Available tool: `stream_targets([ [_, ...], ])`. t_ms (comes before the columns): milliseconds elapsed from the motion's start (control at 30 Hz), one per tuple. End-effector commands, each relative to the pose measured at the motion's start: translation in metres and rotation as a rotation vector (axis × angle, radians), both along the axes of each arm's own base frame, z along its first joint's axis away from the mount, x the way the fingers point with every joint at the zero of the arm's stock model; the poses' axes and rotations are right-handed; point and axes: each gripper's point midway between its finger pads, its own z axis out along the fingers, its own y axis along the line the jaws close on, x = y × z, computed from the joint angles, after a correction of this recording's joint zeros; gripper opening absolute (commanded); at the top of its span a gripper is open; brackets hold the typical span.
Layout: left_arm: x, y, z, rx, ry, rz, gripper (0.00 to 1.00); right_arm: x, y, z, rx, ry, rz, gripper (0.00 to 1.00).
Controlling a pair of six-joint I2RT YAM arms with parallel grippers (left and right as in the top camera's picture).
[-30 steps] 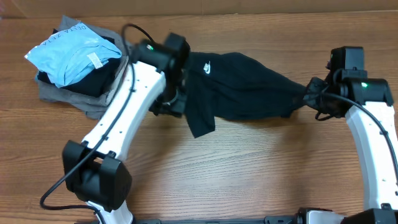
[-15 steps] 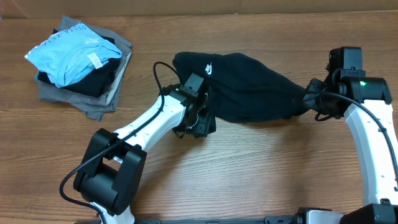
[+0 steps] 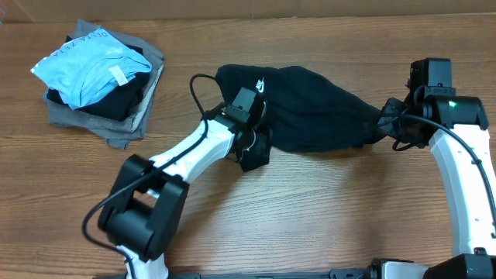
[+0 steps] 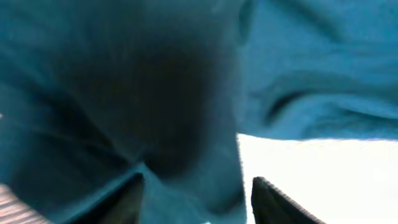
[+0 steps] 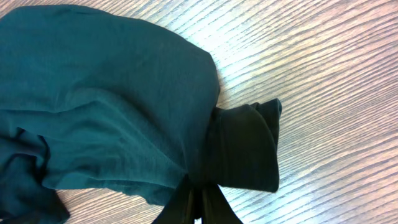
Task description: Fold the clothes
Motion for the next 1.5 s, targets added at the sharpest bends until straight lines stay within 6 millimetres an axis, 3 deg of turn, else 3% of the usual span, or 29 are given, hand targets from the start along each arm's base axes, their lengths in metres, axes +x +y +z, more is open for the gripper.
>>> stream_targets([
  [0,-0.017,0.000,-0.027,0.021,0.094,-0.013,0.05,0.001,-0.005,0.003,-0.012,-0.008,-0.018,0.05],
  [100,-0.016,0.009,-0.015,0.014,0.125,0.007,0.04,0.000,-0.005,0.002,-0.012,-0.003,-0.018,0.06],
  [200,-0.003,0.030,0.020,0.022,0.105,0.025,0.04,-0.005,-0.005,-0.003,-0.008,0.028,-0.023,0.09],
  [233,0.005,0.050,0.044,0.056,0.082,0.056,0.04,-0.013,-0.004,-0.007,0.005,0.067,-0.055,0.08],
  [367,0.018,0.126,0.106,0.208,0.003,0.173,0.04,-0.033,-0.005,-0.021,0.003,0.159,-0.076,0.08],
  [533,0.013,0.178,0.153,0.218,-0.049,0.255,0.04,-0.055,-0.015,-0.045,-0.049,0.243,-0.141,0.09],
  [767,-0.019,0.205,0.161,0.283,0.028,0.290,0.04,-0.092,-0.012,-0.075,-0.048,0.386,-0.137,0.15],
  [833,-0.030,0.211,0.159,0.320,0.070,0.289,0.06,-0.098,-0.012,-0.077,-0.048,0.407,-0.136,0.37],
  [900,-0.037,0.212,0.158,0.329,0.098,0.286,0.13,-0.099,-0.012,-0.077,-0.048,0.413,-0.135,0.42],
  [933,-0.041,0.213,0.158,0.332,0.112,0.287,0.22,-0.099,-0.012,-0.077,-0.048,0.411,-0.135,0.43],
  [967,-0.043,0.213,0.158,0.335,0.122,0.285,0.30,-0.096,-0.011,-0.077,-0.046,0.402,-0.135,0.43],
  [1033,-0.047,0.213,0.157,0.337,0.139,0.281,0.34,-0.083,-0.006,-0.078,-0.015,0.351,-0.098,0.43],
  [1233,-0.047,0.213,0.157,0.337,0.137,0.277,0.47,-0.027,0.048,-0.078,0.261,0.106,0.107,0.42],
  [1400,-0.038,0.207,0.158,0.305,0.103,0.270,0.51,-0.035,0.060,-0.111,0.275,0.132,0.135,0.42],
  [1467,-0.031,0.201,0.159,0.276,0.076,0.249,0.53,-0.035,0.055,-0.127,0.236,0.134,0.128,0.44],
])
